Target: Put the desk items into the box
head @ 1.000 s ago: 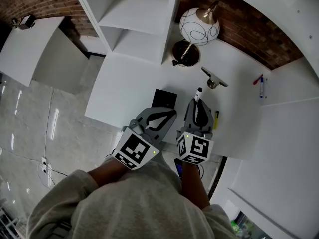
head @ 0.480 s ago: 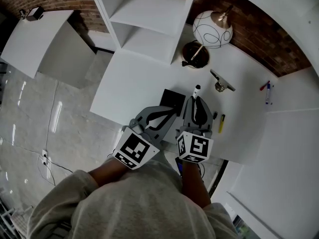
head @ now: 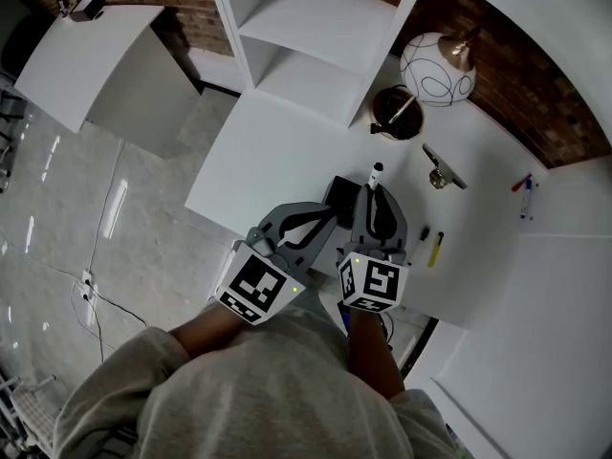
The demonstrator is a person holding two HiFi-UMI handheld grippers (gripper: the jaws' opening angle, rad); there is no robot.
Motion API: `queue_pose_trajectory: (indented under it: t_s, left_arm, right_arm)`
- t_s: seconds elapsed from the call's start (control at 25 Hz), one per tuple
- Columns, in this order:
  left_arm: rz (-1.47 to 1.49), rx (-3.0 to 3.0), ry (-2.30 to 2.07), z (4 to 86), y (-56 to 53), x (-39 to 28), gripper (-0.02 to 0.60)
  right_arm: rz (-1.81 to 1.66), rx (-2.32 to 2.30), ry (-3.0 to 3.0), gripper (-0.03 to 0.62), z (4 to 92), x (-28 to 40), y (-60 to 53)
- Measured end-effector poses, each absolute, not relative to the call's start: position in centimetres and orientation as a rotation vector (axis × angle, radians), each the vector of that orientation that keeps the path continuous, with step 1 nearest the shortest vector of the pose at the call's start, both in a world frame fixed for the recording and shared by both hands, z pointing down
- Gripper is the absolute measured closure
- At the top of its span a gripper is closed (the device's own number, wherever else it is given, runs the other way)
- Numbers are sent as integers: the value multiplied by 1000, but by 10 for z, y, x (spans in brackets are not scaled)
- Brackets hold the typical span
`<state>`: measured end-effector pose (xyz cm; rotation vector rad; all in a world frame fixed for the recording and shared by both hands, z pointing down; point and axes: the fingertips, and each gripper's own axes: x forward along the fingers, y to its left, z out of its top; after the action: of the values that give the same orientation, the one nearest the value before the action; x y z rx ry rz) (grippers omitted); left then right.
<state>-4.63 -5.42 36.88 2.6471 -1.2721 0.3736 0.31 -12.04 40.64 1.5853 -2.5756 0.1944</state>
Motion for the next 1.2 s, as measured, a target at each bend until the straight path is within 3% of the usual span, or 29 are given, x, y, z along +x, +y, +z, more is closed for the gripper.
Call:
queue_pose_trajectory:
  t_s: [0.76,1.2]
  left_arm:
    - [398,2583,-1350,378,-63,-69,575]
    - [406,2568,-1344,387,-68,-64,575]
  right_arm:
    - [77,1323,-2498,517,447,-38,-122]
    - [267,1113,-2321,517,481,-38,-126]
